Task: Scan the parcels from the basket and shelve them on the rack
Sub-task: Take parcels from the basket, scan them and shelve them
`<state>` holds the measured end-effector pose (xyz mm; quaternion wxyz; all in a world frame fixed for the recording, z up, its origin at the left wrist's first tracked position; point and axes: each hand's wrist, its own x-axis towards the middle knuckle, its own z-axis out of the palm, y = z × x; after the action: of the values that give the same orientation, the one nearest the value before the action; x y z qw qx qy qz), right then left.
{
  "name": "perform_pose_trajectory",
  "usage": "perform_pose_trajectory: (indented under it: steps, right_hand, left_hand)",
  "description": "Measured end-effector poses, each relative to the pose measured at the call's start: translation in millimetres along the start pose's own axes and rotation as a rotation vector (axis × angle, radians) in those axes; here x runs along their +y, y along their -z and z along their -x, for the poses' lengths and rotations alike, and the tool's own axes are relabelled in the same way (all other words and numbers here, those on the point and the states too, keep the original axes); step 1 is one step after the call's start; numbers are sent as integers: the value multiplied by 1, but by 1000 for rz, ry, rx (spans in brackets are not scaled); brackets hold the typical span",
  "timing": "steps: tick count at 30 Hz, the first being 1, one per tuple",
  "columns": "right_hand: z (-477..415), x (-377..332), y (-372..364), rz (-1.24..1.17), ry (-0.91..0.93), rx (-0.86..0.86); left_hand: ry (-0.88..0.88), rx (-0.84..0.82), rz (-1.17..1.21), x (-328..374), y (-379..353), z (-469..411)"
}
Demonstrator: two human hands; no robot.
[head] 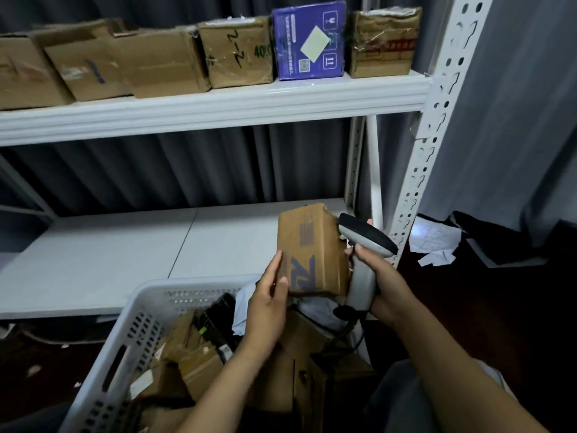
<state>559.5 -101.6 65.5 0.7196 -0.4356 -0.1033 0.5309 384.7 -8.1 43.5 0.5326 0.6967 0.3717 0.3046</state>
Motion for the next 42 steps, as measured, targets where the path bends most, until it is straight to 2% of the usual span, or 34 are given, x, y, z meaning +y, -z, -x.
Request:
perform_pose_trajectory:
  steps: [10, 17, 19, 21, 23, 25, 28, 31, 36, 42]
  right_hand:
    - [-1, 12, -8, 122, -35, -247]
    - [-3, 17, -12, 193, -42, -317]
    - [-5, 19, -13, 206, -50, -276]
    - [-6, 20, -15, 214, -62, -293]
    - [-4, 19, -19, 186, -63, -342]
    - [-2, 17, -17, 214, -26, -266]
    - [0, 13, -11, 533, 174, -48]
    - [1, 13, -5, 786, 202, 44]
    - [7, 16, -4, 1087, 179, 4]
    - [9, 13, -8, 1017, 139, -26]
  left_hand:
    - [176, 16, -63, 7, 12, 1]
    - [207, 66, -192, 3, 8, -5]
    - [226, 91, -226, -1, 7, -7]
    - [284, 100, -194, -6, 8, -8]
    - [368, 110, -63, -9, 12, -9]
    - [427, 111, 46, -11, 19, -9]
    - [434, 110, 73, -20, 34, -11]
    - [417, 130, 61, -37, 54, -18]
    - [417, 194, 10, -34, 74, -15]
    - [428, 169, -38, -36, 80, -12]
